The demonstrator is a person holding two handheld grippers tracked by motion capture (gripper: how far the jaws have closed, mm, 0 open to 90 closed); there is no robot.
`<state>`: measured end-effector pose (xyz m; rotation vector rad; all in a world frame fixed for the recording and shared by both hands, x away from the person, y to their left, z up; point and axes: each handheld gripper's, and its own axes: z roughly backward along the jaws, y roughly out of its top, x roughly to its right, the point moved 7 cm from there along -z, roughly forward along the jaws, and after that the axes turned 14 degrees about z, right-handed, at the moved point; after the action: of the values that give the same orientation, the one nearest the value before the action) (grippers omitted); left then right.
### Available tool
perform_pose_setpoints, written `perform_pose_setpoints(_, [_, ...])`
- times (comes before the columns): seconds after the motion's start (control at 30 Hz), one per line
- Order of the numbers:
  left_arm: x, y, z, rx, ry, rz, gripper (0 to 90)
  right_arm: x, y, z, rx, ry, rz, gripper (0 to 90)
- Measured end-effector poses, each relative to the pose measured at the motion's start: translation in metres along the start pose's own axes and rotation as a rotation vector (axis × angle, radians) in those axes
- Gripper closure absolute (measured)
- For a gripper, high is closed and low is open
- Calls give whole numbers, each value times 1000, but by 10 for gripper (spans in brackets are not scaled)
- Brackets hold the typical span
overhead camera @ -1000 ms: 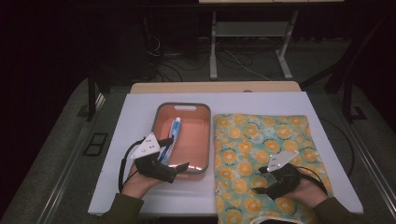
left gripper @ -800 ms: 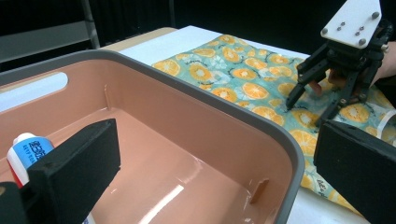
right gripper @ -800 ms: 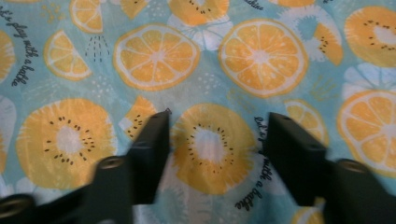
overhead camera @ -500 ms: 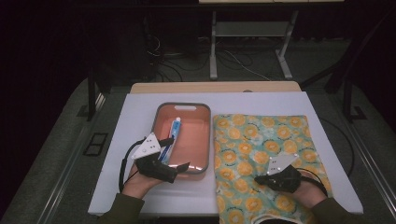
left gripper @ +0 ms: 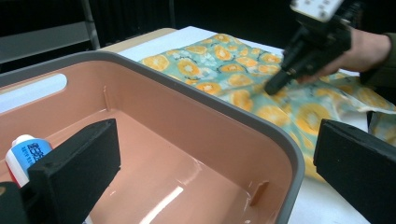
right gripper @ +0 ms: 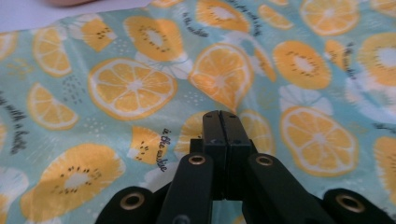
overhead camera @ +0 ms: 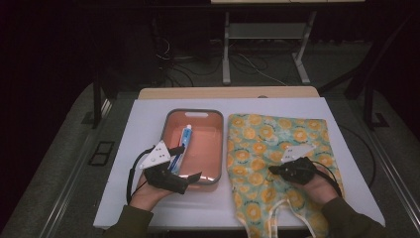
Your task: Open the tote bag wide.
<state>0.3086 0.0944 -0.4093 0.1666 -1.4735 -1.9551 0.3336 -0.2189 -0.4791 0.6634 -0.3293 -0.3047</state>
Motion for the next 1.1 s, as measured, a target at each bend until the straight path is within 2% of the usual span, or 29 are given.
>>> perform_pose_setpoints(0.03, [0,0,0,1,0,1,0,0,0,0,0,0,0,900])
perform_pose_setpoints(0.07, [0,0,0,2,0,3,0,6,1,-1,-2,-20,-8,900])
perform_pose_setpoints(0.1, [0,0,0,3,-1,3,0,19,2,-3,-4,-43,-37,900])
perform_pose_setpoints(0.13, [0,0,0,3,-2,3,0,19,2,-3,-4,-43,-37,900])
perform_pose_setpoints(0.2, [0,0,0,4,-2,5,0,35,1,-8,-23,-80,-69,900])
perform_pose_setpoints(0.27, [-1,1,0,5,-2,5,0,45,-1,-11,-36,-101,-89,900])
perform_pose_setpoints(0.4, [-1,1,0,5,-3,4,0,52,-4,-12,-22,-93,-118,896])
perform_pose_setpoints(0.43, [-1,0,0,4,-3,4,0,51,-3,-10,-4,-87,-122,875])
perform_pose_setpoints(0.5, [-1,1,0,5,-3,5,0,51,0,-1,37,-76,-139,746])
perform_pose_setpoints(0.53, [-1,0,0,4,-4,4,0,48,5,12,83,-67,-157,632])
perform_pose_setpoints(0.6, [-1,0,0,4,-3,4,0,45,7,18,100,-57,-158,607])
perform_pose_setpoints(0.63, [0,0,0,3,-4,5,0,35,11,28,124,-28,-151,544])
perform_pose_setpoints(0.73, [0,0,0,4,-3,5,0,14,15,36,130,13,-105,484])
perform_pose_setpoints(0.77, [0,0,0,3,-3,5,0,7,15,36,121,23,-89,463])
perform_pose_setpoints(0.8, [0,0,0,3,-3,4,0,7,15,36,121,23,-89,463])
perform_pose_setpoints(0.83, [0,0,0,4,-2,4,0,-8,14,35,104,52,-50,422])
perform_pose_setpoints(0.9, [0,0,0,4,-2,4,0,-20,10,33,76,79,-27,399])
perform_pose_setpoints(0.97, [0,0,0,3,-3,3,0,-26,7,31,60,91,-13,388])
perform_pose_setpoints(1.0, [0,0,0,4,-3,4,0,-34,-2,25,15,110,11,364])
perform_pose_setpoints(1.07, [0,0,0,4,-4,4,0,-39,-12,18,-22,123,21,342])
perform_pose_setpoints(1.1, [0,0,0,3,-3,4,0,-39,-12,18,-22,123,21,342])
